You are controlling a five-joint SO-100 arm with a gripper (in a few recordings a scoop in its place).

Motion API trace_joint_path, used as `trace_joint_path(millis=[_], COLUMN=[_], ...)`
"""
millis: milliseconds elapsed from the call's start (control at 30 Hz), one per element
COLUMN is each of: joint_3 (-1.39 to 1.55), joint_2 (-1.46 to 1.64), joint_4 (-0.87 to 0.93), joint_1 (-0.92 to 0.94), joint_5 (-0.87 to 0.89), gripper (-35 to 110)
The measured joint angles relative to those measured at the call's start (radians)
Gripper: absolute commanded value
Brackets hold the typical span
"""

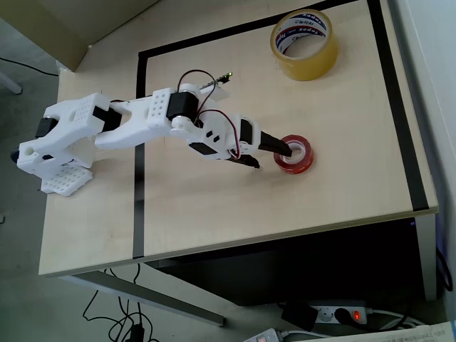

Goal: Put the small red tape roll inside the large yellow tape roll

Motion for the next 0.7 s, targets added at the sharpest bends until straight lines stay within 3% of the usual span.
trace_joint_path(millis=[300,700], joint_3=[-0.015,-0.021], joint_2=[-0.014,-0.029], joint_4=[-0.008,0.038], joint_1=[-0.011,-0.023], joint_5=[0.000,0.000], gripper=[25,9])
